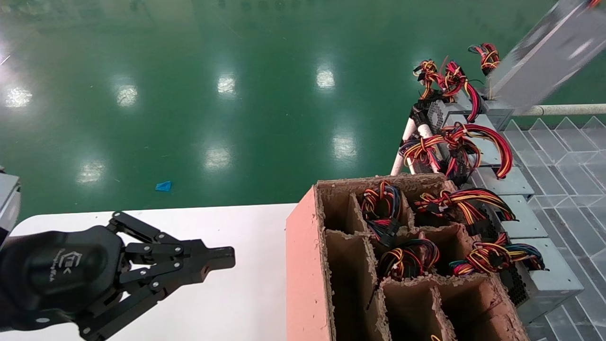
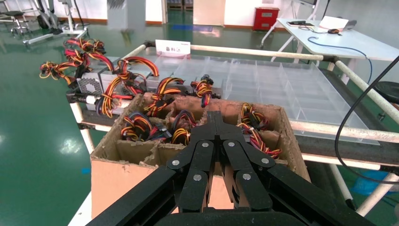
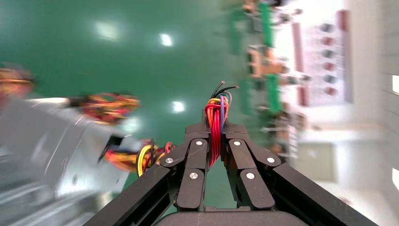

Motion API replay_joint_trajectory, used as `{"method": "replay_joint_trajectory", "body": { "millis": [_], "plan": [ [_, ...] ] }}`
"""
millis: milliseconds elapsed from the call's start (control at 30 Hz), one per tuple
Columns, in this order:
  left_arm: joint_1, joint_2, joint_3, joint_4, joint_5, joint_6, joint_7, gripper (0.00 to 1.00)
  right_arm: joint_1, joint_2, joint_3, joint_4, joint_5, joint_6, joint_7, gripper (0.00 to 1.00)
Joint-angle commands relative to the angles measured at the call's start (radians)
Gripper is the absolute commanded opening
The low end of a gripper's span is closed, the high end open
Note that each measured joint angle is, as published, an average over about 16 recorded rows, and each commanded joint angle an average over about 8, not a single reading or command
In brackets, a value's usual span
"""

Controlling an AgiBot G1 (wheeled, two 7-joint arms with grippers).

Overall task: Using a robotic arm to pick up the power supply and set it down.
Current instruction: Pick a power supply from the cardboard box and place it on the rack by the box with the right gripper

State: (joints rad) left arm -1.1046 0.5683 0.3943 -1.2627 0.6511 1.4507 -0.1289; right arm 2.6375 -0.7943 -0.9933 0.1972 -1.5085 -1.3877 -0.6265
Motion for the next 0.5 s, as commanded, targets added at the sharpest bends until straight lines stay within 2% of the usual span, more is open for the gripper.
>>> {"method": "replay_joint_trajectory", "body": {
  "millis": [33,167,500],
  "plan": [
    [0.000,0.000,0.000,0.000,0.000,0.000,0.000,0.00,0.005,-0.015,0.011,-0.034,0.010,0.050,-0.029,0.00],
    [0.000,0.000,0.000,0.000,0.000,0.000,0.000,0.00,-0.007,-0.019,0.002,-0.084,-0.007,0.107,-0.048,0.00],
    [0.000,0.000,0.000,0.000,0.000,0.000,0.000,0.00,-0.087,0.029,-0.026,-0.180,-0.049,0.150,-0.081,0.00]
  ]
}}
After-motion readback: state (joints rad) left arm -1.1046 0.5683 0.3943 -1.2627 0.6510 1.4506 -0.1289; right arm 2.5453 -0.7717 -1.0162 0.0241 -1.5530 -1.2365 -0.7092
